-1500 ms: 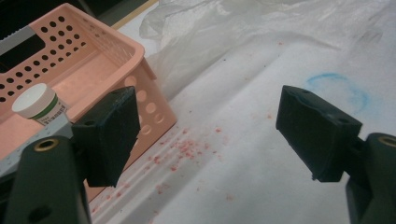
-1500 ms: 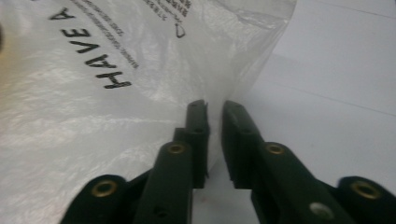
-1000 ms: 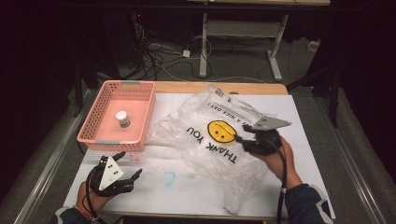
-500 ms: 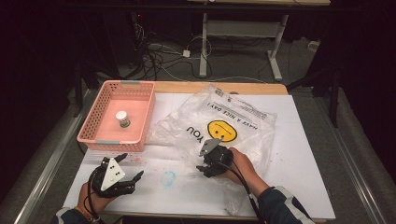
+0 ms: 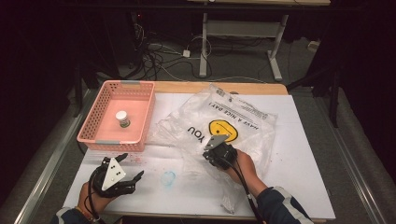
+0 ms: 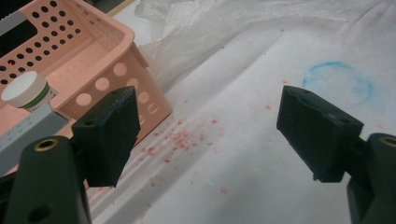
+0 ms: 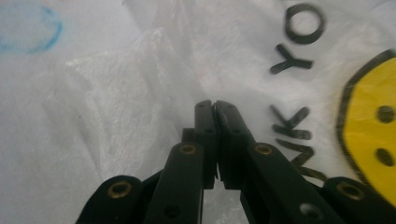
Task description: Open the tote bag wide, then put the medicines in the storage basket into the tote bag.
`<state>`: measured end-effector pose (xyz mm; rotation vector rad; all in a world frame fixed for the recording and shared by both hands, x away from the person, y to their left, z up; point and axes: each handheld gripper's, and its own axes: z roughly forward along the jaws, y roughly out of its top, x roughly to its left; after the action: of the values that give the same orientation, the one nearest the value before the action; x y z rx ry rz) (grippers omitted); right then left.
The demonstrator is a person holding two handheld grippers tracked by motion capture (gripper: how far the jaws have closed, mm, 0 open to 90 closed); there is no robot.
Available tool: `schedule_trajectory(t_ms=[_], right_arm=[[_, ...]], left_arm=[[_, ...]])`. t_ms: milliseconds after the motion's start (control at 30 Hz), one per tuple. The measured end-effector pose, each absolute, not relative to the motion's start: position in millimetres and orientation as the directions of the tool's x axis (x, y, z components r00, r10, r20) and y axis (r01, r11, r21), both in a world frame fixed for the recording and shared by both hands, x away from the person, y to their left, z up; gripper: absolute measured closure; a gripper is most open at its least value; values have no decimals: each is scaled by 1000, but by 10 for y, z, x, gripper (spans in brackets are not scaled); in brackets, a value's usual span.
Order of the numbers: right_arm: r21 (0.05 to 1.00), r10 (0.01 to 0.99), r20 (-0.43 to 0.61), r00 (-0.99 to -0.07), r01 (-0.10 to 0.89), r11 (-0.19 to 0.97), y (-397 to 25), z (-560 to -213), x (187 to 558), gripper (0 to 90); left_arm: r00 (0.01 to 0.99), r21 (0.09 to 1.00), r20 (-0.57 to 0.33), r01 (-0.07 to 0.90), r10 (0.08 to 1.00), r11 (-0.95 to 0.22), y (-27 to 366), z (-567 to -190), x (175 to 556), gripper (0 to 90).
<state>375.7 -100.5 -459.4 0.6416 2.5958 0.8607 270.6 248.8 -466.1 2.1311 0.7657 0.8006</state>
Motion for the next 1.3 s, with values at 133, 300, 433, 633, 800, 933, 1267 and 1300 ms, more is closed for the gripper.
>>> schedule_trajectory(t_ms=[133, 300, 433, 633, 800, 933, 1267, 1300], right_arm=[[675, 545, -186, -818, 296, 676, -1051, -4493, 3741, 900], [745, 569, -219, -793, 242, 622, -1118, -4280, 3680, 900], [798, 600, -255, -758, 185, 574, -1201, -4064, 3630, 900], [839, 639, -303, -707, 120, 531, -1281, -3870, 3579, 900], [852, 653, -324, -684, 89, 516, -1309, -3791, 3543, 900], [866, 672, -334, -661, 67, 496, -1325, -3718, 3509, 900], [881, 702, -368, -609, 14, 474, -1358, -3550, 3515, 900], [883, 709, -372, -599, 8, 469, -1364, -3527, 3523, 900]], left_arm=[[626, 785, 297, 270, 721, -557, 2496, -4654, 2711, 211], [615, 799, 296, 261, 731, -542, 2514, -4627, 2723, 209], [604, 807, 284, 269, 744, -526, 2540, -4622, 2745, 208], [590, 832, 252, 274, 767, -483, 2604, -4553, 2762, 209], [546, 858, 242, 266, 802, -440, 2686, -4377, 2873, 208], [511, 873, 238, 261, 826, -412, 2775, -4258, 2959, 207], [495, 834, 277, 302, 824, -462, 2693, -3923, 3507, 203], [494, 816, 292, 318, 819, -482, 2679, -3898, 3594, 202]])
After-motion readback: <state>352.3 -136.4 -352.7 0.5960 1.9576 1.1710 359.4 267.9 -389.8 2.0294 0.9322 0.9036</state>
